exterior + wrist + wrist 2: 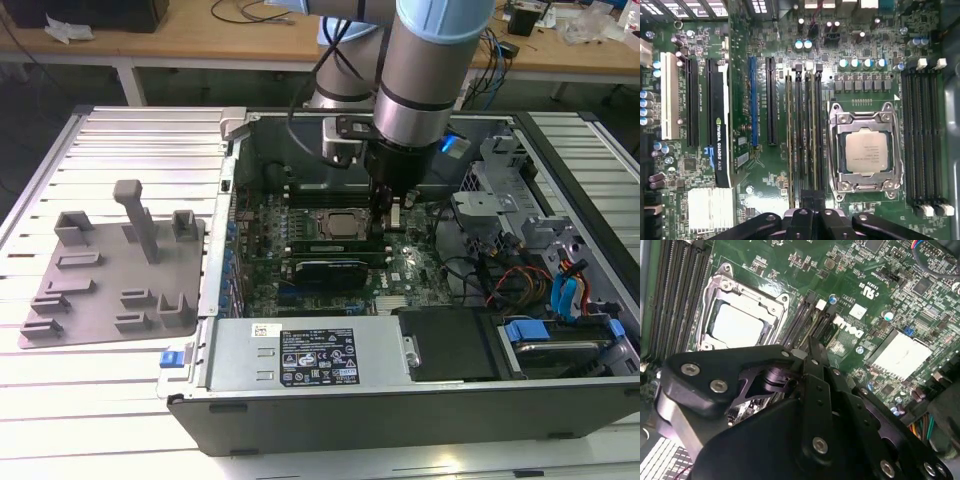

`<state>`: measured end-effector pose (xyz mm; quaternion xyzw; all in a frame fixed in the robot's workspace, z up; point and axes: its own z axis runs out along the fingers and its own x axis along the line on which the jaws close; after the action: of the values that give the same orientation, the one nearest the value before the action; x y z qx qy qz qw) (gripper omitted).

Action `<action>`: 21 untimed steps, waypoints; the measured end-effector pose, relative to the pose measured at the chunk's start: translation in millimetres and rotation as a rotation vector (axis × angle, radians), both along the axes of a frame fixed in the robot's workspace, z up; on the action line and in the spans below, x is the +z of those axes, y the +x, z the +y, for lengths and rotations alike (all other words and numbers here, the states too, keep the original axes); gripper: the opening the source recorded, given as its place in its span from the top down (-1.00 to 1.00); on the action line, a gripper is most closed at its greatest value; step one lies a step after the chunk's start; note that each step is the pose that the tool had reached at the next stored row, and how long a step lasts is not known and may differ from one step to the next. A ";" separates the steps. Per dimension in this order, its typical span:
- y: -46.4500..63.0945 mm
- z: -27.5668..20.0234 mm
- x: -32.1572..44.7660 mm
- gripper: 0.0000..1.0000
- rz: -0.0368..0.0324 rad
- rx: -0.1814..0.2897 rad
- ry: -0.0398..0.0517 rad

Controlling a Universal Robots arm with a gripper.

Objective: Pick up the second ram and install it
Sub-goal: 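Press down the second ram until it locks into place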

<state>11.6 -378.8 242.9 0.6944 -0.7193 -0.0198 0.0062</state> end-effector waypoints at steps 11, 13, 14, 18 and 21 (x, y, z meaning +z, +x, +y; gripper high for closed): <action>-14.8 -0.1 -9.0 0.84 -0.0046 0.000 0.0001; -31.1 0.0 -9.7 0.84 -0.0073 0.000 0.0002; -40.5 0.1 -10.1 0.84 -0.0088 0.000 0.0009; -64.8 0.2 -10.9 0.84 -0.0130 0.000 0.0048; -82.0 0.4 -13.1 0.84 -0.0161 0.000 0.0065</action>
<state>-70.4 -378.3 229.7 0.6946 -0.7192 -0.0165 -0.0019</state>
